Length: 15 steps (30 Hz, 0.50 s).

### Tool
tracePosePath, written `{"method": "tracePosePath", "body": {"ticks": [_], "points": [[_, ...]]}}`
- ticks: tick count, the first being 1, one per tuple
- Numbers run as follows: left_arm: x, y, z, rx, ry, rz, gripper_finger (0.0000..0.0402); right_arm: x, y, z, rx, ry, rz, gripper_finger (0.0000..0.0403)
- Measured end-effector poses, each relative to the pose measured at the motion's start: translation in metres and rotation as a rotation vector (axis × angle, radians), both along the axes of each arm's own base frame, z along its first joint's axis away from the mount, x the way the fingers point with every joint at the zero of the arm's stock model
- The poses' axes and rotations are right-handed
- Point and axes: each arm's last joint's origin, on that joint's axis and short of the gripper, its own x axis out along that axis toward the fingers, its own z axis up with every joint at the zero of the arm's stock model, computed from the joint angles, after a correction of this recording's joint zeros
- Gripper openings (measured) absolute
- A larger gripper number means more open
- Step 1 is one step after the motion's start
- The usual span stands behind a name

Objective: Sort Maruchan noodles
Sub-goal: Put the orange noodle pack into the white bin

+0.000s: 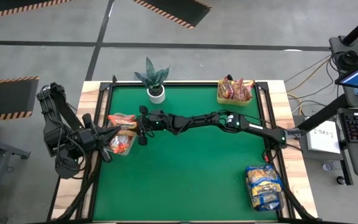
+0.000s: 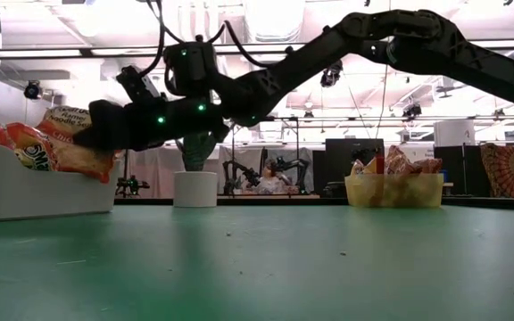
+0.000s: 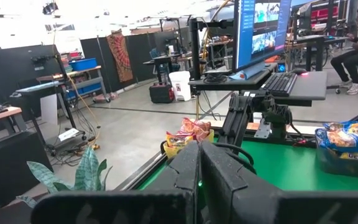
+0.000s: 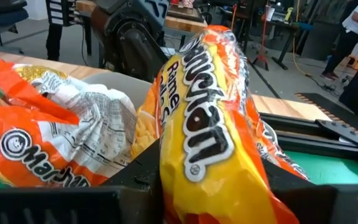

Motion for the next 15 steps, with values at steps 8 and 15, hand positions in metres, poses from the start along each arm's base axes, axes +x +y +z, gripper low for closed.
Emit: {"method": "tracePosePath", "body": {"ticks": [8, 15], "points": [[0.000, 0.000, 0.000, 0.000, 0.000, 0.000, 0.0000, 0.000, 0.000, 0.000, 0.000, 0.002, -0.001, 0.0128], [0.000, 0.000, 0.000, 0.000, 0.000, 0.000, 0.0000, 0.003, 0.000, 0.016, -0.005, -0.082, -0.007, 0.0107]]}}
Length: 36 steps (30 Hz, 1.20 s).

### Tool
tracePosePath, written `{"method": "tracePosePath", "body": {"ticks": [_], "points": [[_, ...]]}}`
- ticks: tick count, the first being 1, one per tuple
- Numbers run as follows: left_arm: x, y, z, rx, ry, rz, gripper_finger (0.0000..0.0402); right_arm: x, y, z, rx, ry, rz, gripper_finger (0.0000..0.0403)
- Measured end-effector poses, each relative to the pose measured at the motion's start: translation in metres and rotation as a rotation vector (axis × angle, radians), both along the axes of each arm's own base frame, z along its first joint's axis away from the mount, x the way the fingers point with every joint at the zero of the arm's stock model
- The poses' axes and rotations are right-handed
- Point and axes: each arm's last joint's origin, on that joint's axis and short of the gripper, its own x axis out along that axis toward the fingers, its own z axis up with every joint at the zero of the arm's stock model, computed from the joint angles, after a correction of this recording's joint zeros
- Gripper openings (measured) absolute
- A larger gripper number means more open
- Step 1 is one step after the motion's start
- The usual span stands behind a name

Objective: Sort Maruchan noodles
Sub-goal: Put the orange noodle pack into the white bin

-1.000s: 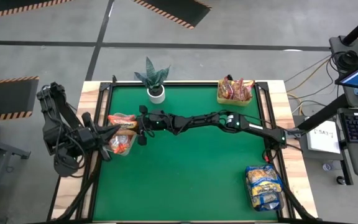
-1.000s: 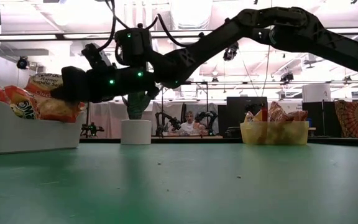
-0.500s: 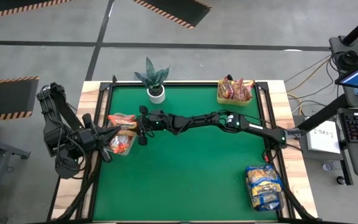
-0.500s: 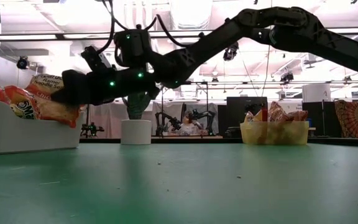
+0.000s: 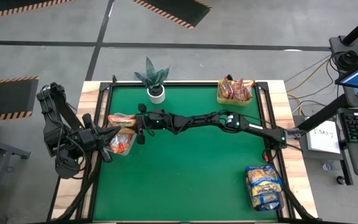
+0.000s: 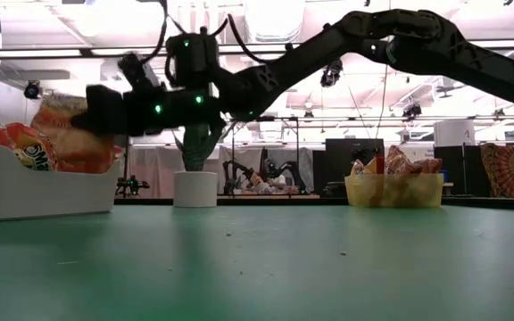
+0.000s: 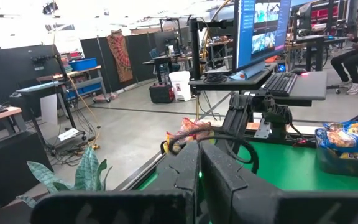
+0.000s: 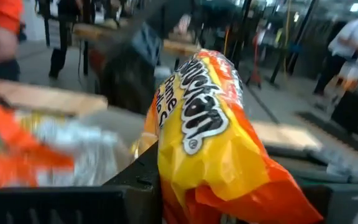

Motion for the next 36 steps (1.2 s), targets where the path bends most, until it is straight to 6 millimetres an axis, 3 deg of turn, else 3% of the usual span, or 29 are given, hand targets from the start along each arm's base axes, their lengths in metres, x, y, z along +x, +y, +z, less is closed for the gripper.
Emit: {"method": "tracePosePath", "body": {"ticks": [4, 7, 14, 21, 26, 31, 34, 36], "points": [[0.000, 0.000, 0.000, 0.001, 0.000, 0.000, 0.0000, 0.001, 0.001, 0.013, -0.006, -0.078, 0.001, 0.0089], [0.000, 0.000, 0.000, 0.001, 0.000, 0.000, 0.0000, 0.002, 0.001, 0.012, -0.004, -0.111, 0.001, 0.0078], [0.000, 0.000, 0.000, -0.004, -0.002, 0.000, 0.0000, 0.006, -0.001, -0.032, -0.004, -0.102, -0.048, 0.0073], [0.001, -0.001, 0.001, -0.012, -0.007, 0.000, 0.0000, 0.007, -0.001, -0.049, -0.015, -0.065, -0.052, 0.0080], [0.000, -0.001, 0.001, -0.012, -0.007, 0.000, 0.0000, 0.007, 0.001, -0.040, 0.060, -0.167, -0.045, 0.0067], [0.001, -0.002, 0.000, -0.007, -0.004, 0.001, 0.0000, 0.009, 0.000, -0.014, 0.053, -0.295, -0.043, 0.0061], [0.002, -0.003, -0.001, 0.003, 0.002, 0.001, 0.0000, 0.012, 0.001, -0.019, 0.061, -0.303, -0.058, 0.0061], [0.002, -0.003, -0.001, 0.004, 0.002, 0.001, 0.0000, 0.015, 0.000, -0.034, 0.059, -0.286, -0.097, 0.0061]]}}
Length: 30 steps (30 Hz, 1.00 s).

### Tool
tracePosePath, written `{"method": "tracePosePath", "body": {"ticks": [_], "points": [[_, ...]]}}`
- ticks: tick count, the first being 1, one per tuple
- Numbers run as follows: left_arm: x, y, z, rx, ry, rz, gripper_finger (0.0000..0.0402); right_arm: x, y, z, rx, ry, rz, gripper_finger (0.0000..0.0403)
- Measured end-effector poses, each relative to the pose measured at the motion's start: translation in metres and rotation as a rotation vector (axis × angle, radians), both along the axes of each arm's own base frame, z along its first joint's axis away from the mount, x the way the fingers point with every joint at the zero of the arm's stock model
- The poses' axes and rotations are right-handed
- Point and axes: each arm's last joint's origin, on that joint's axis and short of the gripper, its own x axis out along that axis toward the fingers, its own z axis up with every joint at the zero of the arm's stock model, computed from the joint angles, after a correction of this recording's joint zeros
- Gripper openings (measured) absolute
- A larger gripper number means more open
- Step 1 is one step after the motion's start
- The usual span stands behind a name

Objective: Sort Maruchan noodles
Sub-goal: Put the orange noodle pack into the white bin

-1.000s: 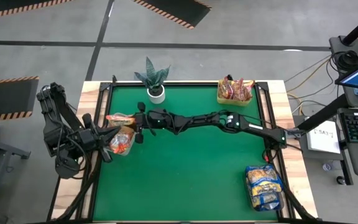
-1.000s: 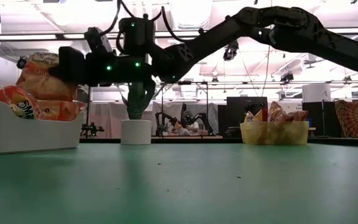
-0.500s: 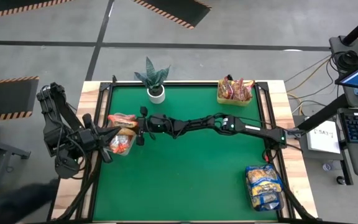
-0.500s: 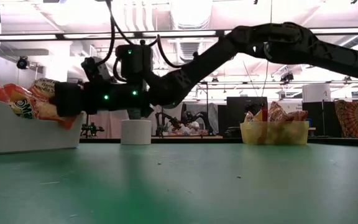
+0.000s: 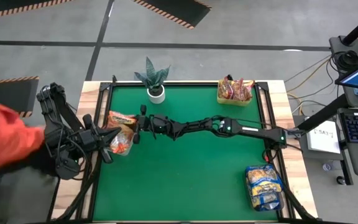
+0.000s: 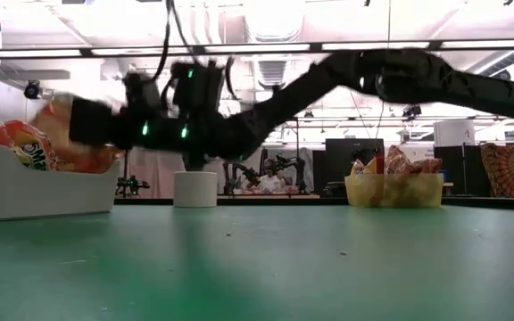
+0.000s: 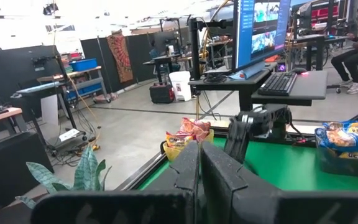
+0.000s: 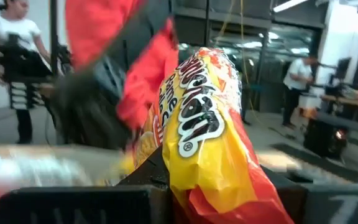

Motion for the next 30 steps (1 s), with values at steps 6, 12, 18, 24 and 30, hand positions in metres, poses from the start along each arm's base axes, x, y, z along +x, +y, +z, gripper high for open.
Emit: {"method": "tracePosePath", "body": {"ticks": [6, 12, 18, 24, 30], "points": [[0.000, 0.000, 0.000, -0.005, -0.003, 0.001, 0.0000, 0.003, -0.001, -0.035, -0.021, -0.001, -0.024, 0.0062], [0.000, 0.000, 0.000, -0.007, -0.004, 0.001, 0.0000, 0.004, 0.005, -0.043, -0.113, 0.043, -0.034, 0.0062], [0.000, 0.000, 0.000, -0.006, -0.003, 0.001, 0.0000, 0.006, 0.016, -0.029, -0.165, 0.045, -0.023, 0.0064], [0.001, -0.001, 0.000, -0.003, -0.002, 0.002, 0.0000, 0.008, 0.022, -0.038, -0.240, 0.169, -0.016, 0.0093], [0.001, -0.001, 0.000, -0.011, -0.007, 0.002, 0.0000, 0.009, 0.022, -0.034, -0.207, 0.223, -0.015, 0.0106]]}}
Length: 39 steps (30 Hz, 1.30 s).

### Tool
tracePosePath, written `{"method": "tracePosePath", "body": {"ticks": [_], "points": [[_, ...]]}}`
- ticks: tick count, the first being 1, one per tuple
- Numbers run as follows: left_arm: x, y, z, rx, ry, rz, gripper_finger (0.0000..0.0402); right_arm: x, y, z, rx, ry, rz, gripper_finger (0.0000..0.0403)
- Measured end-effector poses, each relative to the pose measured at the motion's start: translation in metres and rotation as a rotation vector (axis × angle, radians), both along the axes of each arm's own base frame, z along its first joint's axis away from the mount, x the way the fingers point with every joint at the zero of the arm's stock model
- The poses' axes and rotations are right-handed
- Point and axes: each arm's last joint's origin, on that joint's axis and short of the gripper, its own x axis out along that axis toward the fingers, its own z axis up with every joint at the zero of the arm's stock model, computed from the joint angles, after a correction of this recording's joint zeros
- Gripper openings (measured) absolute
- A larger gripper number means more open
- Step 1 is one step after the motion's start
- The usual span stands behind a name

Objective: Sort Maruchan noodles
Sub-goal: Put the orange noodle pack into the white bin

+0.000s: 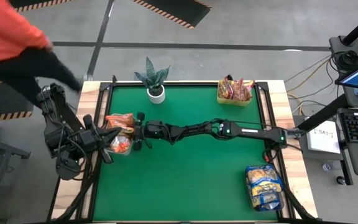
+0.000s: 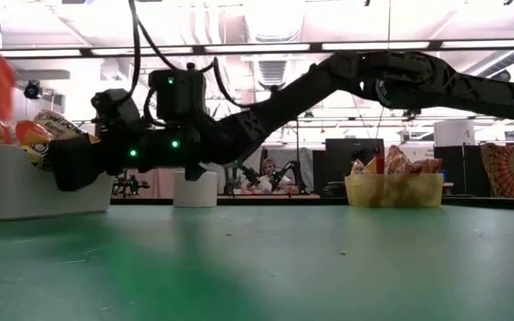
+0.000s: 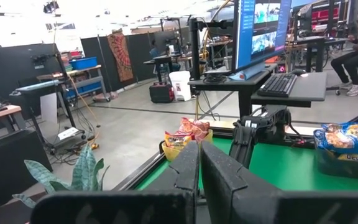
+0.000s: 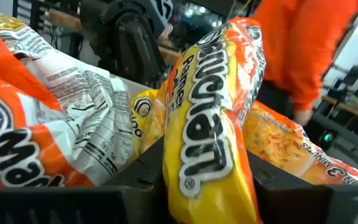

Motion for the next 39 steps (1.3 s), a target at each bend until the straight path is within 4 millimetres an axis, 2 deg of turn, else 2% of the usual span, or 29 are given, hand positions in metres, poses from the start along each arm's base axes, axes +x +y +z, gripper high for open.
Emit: {"method": "tracePosePath", "body": {"ticks": [11, 20, 26, 32, 35, 39], "points": [[0.000, 0.000, 0.000, -0.007, -0.004, 0.000, 0.0000, -0.002, 0.000, 0.032, 0.043, 0.139, 0.000, 0.0107], [0.000, 0.000, 0.000, -0.007, -0.004, 0.000, 0.0000, -0.003, 0.002, 0.048, 0.051, 0.122, 0.008, 0.0107], [0.000, 0.000, 0.000, -0.007, -0.004, 0.000, 0.0000, -0.005, 0.004, 0.041, 0.000, 0.225, 0.102, 0.0078], [0.000, 0.000, 0.000, -0.007, -0.004, -0.001, 0.0000, -0.006, 0.004, 0.035, -0.030, 0.300, 0.111, 0.0046], [0.000, 0.000, 0.000, -0.011, -0.006, -0.001, 0.0000, -0.006, 0.003, 0.036, -0.013, 0.299, 0.089, 0.0060], [0.000, 0.000, 0.000, -0.014, -0.008, -0.001, 0.0000, -0.007, 0.003, 0.038, 0.039, 0.302, 0.078, 0.0111]]}}
